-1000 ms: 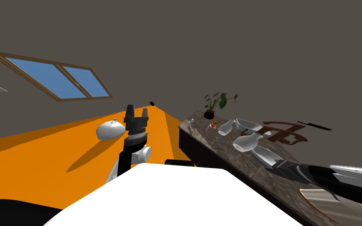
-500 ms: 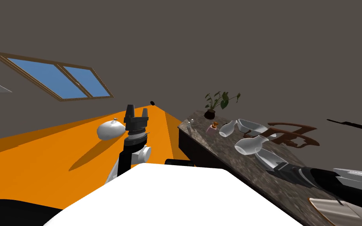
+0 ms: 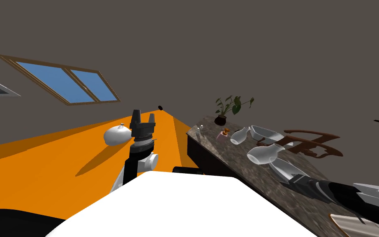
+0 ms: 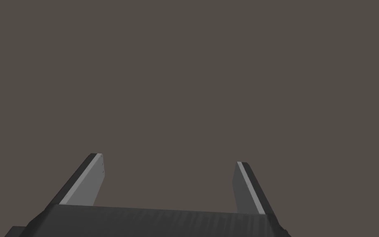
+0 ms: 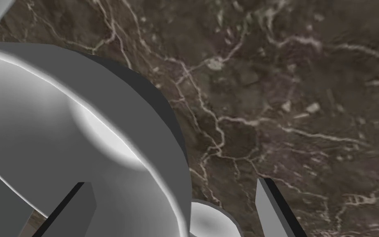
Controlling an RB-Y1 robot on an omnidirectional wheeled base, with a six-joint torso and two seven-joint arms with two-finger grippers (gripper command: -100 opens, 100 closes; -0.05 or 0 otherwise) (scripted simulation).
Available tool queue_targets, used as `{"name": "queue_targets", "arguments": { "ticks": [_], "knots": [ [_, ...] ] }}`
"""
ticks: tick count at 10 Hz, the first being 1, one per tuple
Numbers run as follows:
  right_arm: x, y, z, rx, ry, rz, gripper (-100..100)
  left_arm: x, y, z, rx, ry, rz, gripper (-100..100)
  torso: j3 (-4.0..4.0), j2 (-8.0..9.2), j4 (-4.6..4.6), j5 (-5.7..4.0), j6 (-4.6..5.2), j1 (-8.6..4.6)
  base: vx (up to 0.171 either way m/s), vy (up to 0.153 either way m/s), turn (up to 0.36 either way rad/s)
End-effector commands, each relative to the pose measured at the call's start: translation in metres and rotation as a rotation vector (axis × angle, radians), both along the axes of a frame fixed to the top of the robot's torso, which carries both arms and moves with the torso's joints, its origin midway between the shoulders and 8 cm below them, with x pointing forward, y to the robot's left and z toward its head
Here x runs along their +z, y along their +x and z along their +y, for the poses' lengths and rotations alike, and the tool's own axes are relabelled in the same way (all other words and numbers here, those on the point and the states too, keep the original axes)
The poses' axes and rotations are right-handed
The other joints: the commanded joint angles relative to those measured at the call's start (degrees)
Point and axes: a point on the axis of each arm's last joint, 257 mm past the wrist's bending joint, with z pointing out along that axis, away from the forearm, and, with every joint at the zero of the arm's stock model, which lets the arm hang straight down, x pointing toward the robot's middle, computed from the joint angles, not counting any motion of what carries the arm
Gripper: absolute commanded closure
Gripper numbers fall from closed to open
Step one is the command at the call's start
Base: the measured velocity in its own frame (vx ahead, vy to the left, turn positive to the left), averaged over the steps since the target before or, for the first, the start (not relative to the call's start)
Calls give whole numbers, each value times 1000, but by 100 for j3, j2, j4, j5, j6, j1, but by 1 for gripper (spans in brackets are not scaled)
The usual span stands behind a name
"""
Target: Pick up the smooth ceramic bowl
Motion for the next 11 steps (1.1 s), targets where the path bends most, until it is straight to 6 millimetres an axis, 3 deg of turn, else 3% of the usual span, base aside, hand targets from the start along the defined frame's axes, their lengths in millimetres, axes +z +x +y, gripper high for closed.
{"name": "queue_targets", "arguments": {
  "ticks": [1,2,3,7,8,9,11],
  "knots": [
    [-5,-3,-1,-1,-2,0,-100,0,0,0,0,0,0,0,0,0,0,0,0,0,-6,-7,22],
    [-3,-2,-1,4,-4,1,-100,0,0,0,0,0,0,0,-1,-2,0,0,1,3,0,0,0],
    [-3,-2,-1,2,-4,1,100,0,0,0,0,0,0,0,-2,-4,-1,2,0,6,0,0,0],
    [-3,-3,0,4,-3,3,100,0,0,0,0,0,0,0,0,-3,3,4,3,5,0,0,0],
    [-4,-3,0,5,-2,3,0,0,0,0,0,0,0,0,1,-3,4,6,4,7,0,0,0],
    [4,8,0,13,-3,0,100,0,0,0,0,0,0,0,1,-2,4,6,4,8,16,14,-50],
    [13,18,2,25,-3,0,100,0,0,0,0,0,0,0,-1,-7,4,13,2,20,1,17,-66]
  ]
}}
